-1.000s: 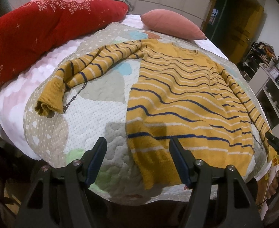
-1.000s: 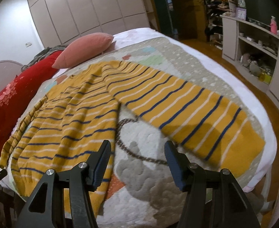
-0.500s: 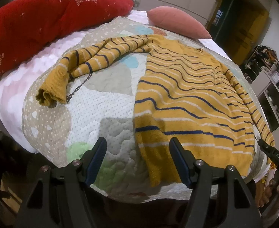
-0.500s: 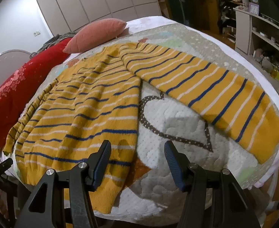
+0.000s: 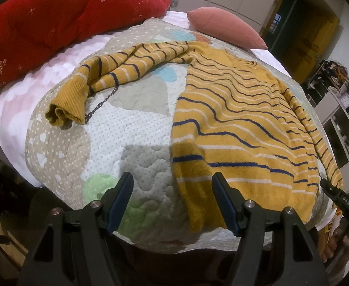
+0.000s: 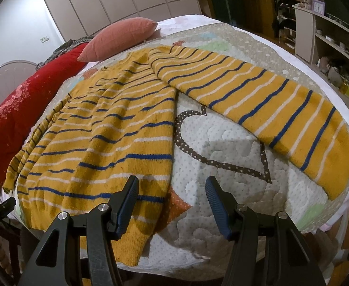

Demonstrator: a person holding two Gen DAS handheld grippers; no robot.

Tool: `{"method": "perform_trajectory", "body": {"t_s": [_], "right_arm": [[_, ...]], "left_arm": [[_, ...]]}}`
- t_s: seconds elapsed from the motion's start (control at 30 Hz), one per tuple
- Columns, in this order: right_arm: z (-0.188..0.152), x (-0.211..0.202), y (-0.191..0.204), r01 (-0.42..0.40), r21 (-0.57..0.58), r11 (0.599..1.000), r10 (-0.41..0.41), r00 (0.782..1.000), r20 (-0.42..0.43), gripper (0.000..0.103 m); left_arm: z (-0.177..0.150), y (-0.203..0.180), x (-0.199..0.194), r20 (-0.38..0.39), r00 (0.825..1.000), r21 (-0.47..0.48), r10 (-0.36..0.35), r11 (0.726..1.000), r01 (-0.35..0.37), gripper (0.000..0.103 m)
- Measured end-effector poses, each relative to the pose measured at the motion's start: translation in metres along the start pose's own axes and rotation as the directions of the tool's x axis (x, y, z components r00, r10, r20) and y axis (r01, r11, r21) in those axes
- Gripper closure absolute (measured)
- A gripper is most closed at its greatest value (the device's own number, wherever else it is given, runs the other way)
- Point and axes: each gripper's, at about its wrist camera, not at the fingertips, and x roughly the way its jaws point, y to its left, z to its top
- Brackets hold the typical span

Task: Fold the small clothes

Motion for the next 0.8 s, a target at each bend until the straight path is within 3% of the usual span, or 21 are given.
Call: {"method": "perform_trajectory", "body": {"t_s": [0.8], "right_arm": [[-0.0027,0.0026,-0.0033,-0.022,0.013,1.000,0.022,1.000,-0.003,0.037]], "left_arm": [[-0.0039,0.0102,0.0001,-0.005,1.000,-0.047,0.004,0.999,-0.004,0.036]]}}
